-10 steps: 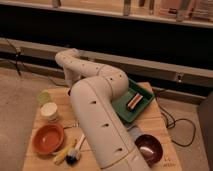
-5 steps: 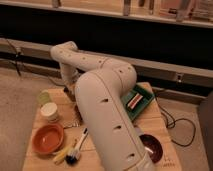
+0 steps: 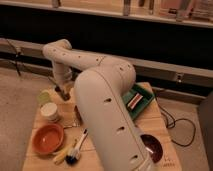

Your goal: Stack cups on top of each other

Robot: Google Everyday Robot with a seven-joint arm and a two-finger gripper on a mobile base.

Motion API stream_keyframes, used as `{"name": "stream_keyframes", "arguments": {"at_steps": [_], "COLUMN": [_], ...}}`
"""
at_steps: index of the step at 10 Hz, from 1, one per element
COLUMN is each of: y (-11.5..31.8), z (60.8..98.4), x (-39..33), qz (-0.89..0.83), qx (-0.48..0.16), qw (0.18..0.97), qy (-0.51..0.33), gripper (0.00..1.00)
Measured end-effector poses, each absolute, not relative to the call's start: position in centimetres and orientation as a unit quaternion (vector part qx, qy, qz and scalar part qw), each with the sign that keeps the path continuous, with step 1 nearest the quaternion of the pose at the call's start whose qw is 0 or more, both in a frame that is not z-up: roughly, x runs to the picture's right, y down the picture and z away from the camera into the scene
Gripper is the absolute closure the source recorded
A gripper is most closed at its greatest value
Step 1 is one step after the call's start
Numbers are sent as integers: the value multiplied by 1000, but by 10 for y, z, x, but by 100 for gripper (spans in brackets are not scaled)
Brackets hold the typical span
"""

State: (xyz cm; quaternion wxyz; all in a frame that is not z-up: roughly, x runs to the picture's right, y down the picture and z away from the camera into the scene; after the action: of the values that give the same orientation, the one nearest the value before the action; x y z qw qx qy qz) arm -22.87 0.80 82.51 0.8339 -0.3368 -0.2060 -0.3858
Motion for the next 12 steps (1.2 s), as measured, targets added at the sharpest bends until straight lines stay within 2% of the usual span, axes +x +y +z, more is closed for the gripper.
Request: {"name": "stream_keyframes", "arguments": {"at_steps": [5,12], "y": [0,5], "z": [799,788], "x": [-272,-319], "qz": [-420,-451], "qx": [-297,-270], "qw": [818,786], "qy": [-257,-326], "gripper": [99,99]}}
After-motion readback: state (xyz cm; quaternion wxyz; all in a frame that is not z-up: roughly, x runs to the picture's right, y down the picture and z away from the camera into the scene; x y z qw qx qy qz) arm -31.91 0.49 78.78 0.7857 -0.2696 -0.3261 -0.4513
